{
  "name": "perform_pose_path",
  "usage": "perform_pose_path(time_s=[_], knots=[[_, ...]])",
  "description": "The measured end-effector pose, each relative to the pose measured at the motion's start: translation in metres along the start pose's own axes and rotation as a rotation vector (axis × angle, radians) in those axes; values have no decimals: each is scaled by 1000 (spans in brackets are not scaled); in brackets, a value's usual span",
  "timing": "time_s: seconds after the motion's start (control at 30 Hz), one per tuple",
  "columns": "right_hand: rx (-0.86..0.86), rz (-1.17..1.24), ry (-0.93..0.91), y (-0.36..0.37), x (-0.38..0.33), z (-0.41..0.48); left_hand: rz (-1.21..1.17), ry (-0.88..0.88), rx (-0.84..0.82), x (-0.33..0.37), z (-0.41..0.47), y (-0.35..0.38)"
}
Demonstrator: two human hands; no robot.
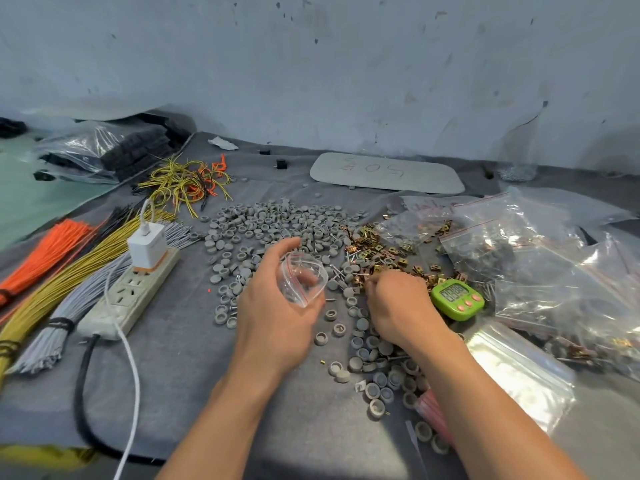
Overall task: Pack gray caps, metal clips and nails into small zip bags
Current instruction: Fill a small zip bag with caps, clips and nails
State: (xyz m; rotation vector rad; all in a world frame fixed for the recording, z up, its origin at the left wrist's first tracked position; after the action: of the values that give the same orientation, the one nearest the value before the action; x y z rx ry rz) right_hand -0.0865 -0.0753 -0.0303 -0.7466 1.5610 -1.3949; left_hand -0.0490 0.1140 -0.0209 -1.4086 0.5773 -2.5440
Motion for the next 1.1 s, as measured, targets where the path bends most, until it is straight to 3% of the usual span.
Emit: perform_pose_path(time_s=[0.17, 0.57, 0.7, 0.87, 1.1], knots=[[-23, 109, 119, -10, 5, -6, 7, -4, -25, 1, 0, 0], [29, 138, 103, -7, 11, -12, 34, 25, -36, 2, -1, 0], [230, 622, 89, -17, 12, -27, 33, 26, -44, 3, -1, 3], [219, 1142, 30, -31, 8, -59, 69, 40, -87, 7, 0, 11], [203, 1211, 43, -37, 6, -72, 94, 36, -206, 11, -7, 23]])
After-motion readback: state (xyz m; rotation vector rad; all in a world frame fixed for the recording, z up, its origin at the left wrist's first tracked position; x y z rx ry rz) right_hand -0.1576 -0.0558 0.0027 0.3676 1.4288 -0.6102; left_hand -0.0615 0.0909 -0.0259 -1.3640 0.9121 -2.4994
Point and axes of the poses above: each hand's wrist, its own z-axis towards the middle knuckle, its own y-axis out of the palm, x = y × z, the point moved 2 cm from there along z, towards the middle knuckle, and after that the axes turned 4 degrees about y, right-handed, at the moved point
